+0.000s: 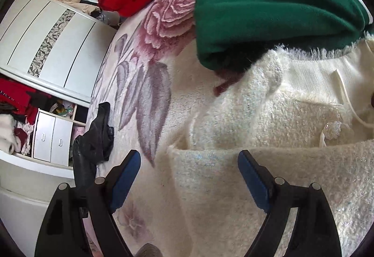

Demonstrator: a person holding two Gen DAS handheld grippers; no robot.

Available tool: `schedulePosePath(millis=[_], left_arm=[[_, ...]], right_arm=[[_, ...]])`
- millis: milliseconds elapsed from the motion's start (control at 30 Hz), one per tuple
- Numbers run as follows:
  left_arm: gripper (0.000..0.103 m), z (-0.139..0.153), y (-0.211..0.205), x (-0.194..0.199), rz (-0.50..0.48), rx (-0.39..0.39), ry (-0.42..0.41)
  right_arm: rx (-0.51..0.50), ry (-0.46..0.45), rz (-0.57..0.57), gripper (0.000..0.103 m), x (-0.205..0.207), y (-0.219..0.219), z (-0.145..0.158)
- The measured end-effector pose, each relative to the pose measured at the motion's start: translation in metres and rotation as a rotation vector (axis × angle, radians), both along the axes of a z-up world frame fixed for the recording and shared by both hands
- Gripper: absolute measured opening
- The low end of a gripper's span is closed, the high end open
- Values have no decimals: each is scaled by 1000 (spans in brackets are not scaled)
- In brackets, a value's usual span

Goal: Fold large clothes

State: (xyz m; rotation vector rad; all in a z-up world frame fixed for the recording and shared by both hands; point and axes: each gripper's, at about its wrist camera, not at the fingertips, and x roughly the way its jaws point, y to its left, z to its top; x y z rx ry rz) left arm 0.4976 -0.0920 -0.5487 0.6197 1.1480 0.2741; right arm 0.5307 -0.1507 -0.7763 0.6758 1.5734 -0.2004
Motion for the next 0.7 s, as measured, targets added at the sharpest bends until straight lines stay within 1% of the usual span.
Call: schedulePosePath(millis=[33,100,133,200,233,267,300,333,367,400,467,500,533,600,633,667,700], left_arm=[[86,4,1,-1,1,-1,-7],[86,9,3,-3,3,-8,-9],[86,13,3,-6,3,-16,-7],[86,25,5,-13,-1,-42,-11],[86,32,5,-20,-5,-59,-15],[86,37,5,-28,-10,-73,-17],[86,41,6,-38,-18,-82,-19],[86,43,5,-46,-24,-86,-16],[86,43,6,-58,-28,-88,-4],[86,42,5,-67,-29,-88,9],[86,34,4,-90,-27,-78,53],[86,30,2,-99,-23,-80,81],[86,25,0,-109,-15,-86,110],[86,15,-7,-127,-2,-106,159],[86,11,-12,-136,3,-124,179],[86,8,-18,-143,2,-133,189],[86,4,-26,-150,-6,-136,199]], right_arm=[[20,0,1,18,3,1,-2],[100,36,17,21,8,2,-15],[138,28,26,29,7,-1,-16],[256,-21,38,37,-6,-20,0],[285,-43,26,40,-16,-32,12],[287,-65,13,42,-29,-48,27],[266,-86,7,51,-48,-67,46],[233,-90,3,62,-66,-81,58],[166,-80,-10,64,-91,-101,71],[89,-59,-20,64,-119,-122,80],[-31,14,-12,64,-159,-157,85],[-77,51,1,64,-178,-163,82],[-89,77,21,64,-196,-169,74],[-82,136,71,64,-216,-168,49],[-79,146,106,64,-220,-163,36],[-96,151,140,64,-219,-156,24],[-108,137,184,64,-213,-147,13]])
